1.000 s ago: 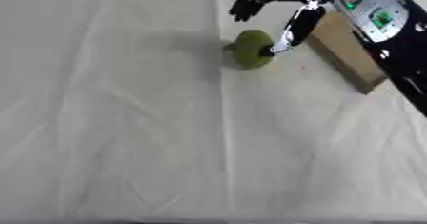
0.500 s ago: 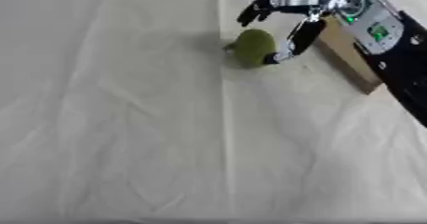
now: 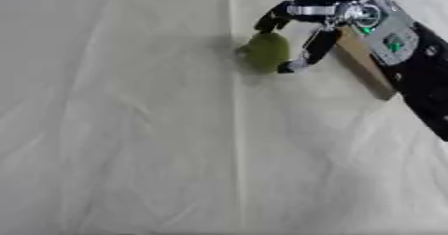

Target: Pick up objects on the table and place them in the box.

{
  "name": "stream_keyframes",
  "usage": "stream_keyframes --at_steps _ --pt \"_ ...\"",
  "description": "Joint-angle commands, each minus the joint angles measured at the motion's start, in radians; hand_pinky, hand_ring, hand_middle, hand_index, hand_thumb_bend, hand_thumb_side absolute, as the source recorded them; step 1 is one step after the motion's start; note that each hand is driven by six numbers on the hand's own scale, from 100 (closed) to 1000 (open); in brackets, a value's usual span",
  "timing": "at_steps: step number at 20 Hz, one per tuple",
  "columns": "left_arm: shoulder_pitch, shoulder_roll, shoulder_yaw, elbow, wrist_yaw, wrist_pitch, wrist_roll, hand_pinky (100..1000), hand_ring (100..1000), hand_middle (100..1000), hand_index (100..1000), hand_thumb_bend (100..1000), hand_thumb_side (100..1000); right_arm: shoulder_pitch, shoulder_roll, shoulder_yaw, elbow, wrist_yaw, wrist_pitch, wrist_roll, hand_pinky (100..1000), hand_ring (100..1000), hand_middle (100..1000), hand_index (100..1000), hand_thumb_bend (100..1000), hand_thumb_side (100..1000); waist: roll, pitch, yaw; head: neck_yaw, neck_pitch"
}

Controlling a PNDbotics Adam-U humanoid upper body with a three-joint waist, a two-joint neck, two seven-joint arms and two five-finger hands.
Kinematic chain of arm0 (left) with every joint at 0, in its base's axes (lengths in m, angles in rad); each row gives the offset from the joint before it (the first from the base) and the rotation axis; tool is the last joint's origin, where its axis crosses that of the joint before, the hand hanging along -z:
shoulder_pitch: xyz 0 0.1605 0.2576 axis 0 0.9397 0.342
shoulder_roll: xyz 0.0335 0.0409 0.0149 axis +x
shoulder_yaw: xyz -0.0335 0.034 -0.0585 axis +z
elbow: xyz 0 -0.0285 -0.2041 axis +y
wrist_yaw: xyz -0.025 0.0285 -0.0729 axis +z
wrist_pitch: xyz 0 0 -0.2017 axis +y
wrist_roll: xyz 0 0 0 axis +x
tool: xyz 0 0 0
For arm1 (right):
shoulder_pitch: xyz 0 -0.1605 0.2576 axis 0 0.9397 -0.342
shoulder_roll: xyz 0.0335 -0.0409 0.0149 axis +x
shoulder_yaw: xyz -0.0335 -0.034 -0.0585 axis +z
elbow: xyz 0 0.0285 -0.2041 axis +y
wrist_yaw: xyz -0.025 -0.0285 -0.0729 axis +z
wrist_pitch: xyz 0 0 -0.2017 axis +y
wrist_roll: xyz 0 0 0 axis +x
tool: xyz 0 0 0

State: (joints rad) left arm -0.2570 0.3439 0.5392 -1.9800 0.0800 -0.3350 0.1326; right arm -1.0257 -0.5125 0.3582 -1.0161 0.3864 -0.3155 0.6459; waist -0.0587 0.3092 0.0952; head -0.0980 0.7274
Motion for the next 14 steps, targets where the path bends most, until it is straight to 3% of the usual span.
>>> stream_keyframes --at_steps 1,14 --pt "-0.010 0.015 0.001 -0.020 0.009 -0.001 -0.006 530 625 644 741 100 333 -0.013 -0.008 -0.021 0.008 0.020 0.006 -0.028 856 833 778 891 467 133 0.006 -0.015 0.002 -0.002 -0.013" --pt "-0.013 0.008 0.001 -0.020 0.012 0.003 -0.019 529 626 647 738 100 344 0.006 0.008 -0.062 0.041 0.069 0.037 -0.134 834 812 757 902 468 102 0.007 -0.005 0.006 -0.006 -0.024"
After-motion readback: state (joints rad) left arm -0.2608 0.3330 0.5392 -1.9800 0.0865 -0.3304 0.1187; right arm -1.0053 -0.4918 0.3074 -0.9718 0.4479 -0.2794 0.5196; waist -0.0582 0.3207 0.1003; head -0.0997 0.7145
